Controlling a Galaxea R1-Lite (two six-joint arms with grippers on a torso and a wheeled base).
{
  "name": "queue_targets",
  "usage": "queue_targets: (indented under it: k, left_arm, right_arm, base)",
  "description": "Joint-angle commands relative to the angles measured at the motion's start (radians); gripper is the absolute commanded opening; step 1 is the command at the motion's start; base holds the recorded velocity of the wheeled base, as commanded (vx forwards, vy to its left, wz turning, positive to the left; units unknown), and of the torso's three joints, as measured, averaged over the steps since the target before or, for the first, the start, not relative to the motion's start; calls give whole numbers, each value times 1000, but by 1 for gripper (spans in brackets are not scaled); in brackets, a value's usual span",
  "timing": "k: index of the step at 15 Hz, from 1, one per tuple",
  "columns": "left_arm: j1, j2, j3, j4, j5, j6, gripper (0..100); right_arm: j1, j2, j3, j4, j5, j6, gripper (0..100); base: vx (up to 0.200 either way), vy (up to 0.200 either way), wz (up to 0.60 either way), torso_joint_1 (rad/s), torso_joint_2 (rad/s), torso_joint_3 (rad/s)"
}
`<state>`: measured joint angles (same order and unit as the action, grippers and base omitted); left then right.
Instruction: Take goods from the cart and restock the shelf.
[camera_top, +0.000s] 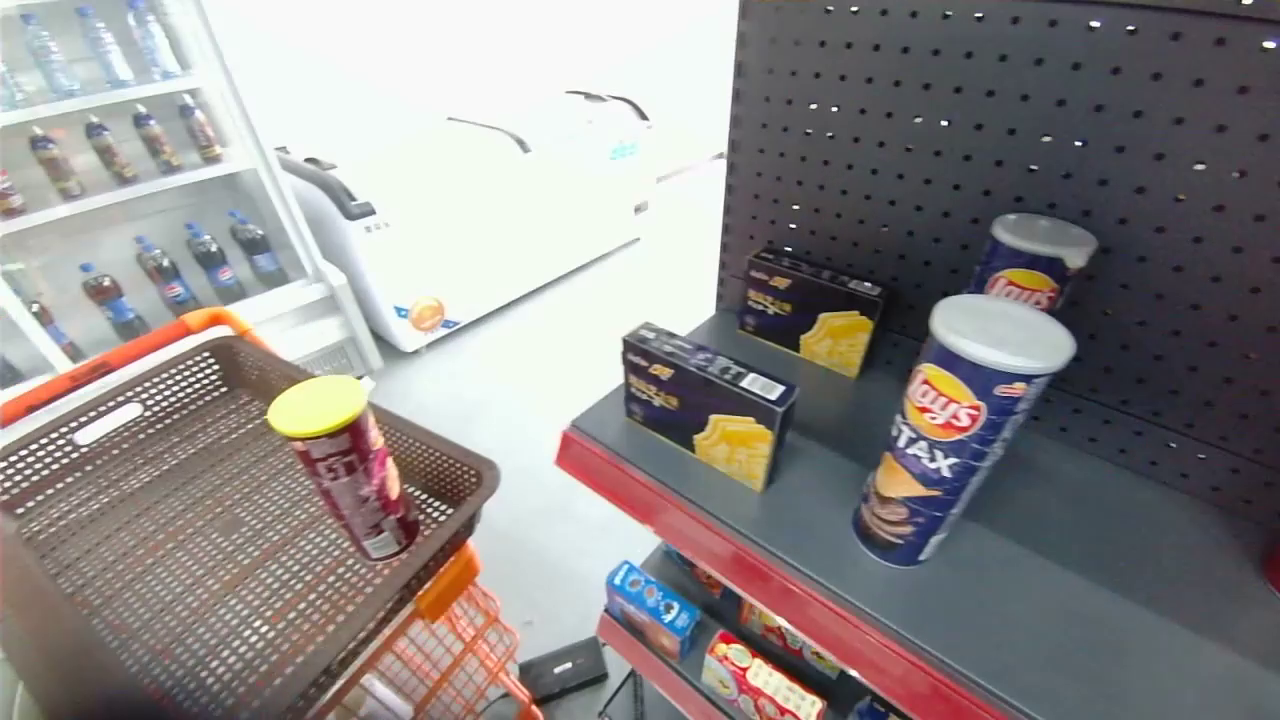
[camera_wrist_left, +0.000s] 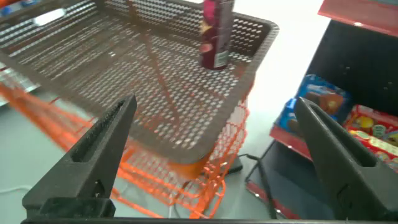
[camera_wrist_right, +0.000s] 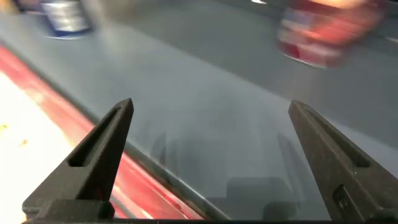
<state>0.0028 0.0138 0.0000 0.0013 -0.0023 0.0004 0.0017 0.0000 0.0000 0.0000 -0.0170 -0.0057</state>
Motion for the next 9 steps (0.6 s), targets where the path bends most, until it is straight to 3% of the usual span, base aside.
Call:
queue_targets:
  k: [1, 9]
  left_arm:
    - [0, 0, 0, 0, 1, 0, 100]
    - [0, 0, 0, 0, -2, 1, 100]
  right_arm:
    - [1, 2, 0, 0, 0, 0, 100]
    - [1, 2, 0, 0, 0, 0, 100]
  base:
    - [0, 0, 0, 0, 0, 0]
    - [0, 0, 0, 0, 0, 0]
